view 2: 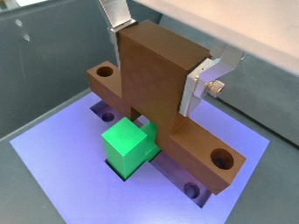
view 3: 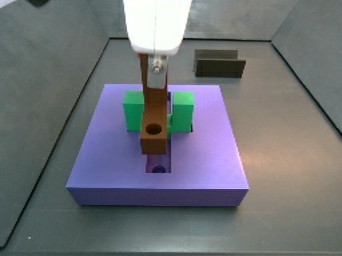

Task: Pick up the brown object. Move up. Place the brown object on the fixture. Regrasp the brown object. Move to above the board. Insert the brown object.
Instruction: Insert the brown object.

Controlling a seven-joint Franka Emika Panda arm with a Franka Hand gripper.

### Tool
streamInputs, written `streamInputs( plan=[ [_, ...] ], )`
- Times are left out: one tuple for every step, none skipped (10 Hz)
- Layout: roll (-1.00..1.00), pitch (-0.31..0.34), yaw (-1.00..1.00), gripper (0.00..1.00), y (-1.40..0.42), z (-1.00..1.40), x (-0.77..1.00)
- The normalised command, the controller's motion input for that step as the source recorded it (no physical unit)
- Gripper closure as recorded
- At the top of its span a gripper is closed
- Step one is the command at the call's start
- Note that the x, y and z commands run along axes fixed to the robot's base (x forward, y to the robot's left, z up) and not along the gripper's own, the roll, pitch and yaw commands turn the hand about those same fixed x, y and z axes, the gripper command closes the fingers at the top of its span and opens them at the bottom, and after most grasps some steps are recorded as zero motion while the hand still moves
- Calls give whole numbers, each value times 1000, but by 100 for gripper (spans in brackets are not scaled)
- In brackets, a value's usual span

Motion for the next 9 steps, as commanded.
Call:
streamInputs(
  plan=[
    [0, 0, -91, 100, 0, -206, 0],
    [0, 0, -80, 100, 0, -203, 23],
    [0, 0, -29, 100, 0, -197, 0],
    [0, 0, 0, 100, 0, -171, 0],
    [0, 0, 0, 100, 0, -163, 0],
    [0, 0, 134, 100, -20, -189, 49],
    [0, 0, 126, 100, -3, -189, 131],
    [0, 0, 111, 100, 0, -180, 137],
    [0, 0, 114, 100, -26, -183, 146]
  ],
)
